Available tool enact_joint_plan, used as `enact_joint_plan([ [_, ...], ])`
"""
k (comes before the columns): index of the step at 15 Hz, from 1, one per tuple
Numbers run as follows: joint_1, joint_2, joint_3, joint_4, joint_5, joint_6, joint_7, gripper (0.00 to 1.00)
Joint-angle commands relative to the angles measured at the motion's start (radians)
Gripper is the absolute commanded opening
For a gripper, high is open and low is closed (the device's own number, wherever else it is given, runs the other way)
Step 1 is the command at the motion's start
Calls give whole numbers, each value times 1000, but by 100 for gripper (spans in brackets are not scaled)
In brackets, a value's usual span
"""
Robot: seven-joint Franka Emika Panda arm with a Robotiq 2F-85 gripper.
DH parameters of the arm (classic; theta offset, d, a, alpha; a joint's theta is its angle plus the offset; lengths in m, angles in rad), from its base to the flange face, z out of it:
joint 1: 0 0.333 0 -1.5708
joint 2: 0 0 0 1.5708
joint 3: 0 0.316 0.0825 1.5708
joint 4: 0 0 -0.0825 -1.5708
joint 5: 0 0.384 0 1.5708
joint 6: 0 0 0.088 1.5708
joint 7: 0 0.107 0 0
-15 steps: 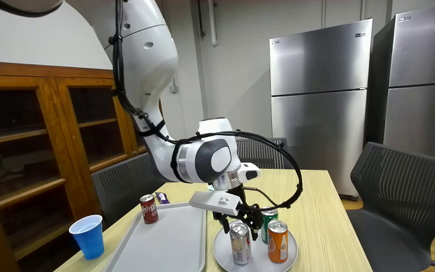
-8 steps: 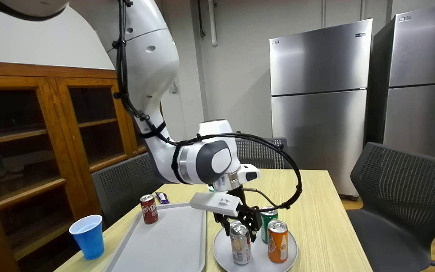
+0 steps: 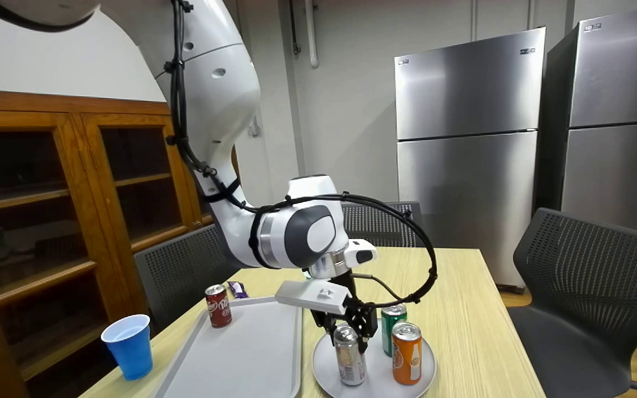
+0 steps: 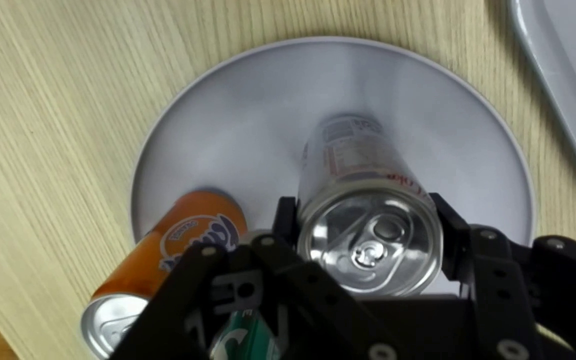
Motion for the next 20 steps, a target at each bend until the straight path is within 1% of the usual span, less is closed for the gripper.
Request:
enact_joint_plan([
  [1, 46, -50, -14, -21, -13, -2, 39, 39],
  [5, 119, -88, -26, -28, -34, 0, 88, 39],
  [10, 228, -114, -36, -16, -78, -9, 180, 39],
  [16, 333, -98, -9, 26, -111, -26, 264, 39],
  [20, 379, -65, 15, 79, -106, -33, 288, 39],
])
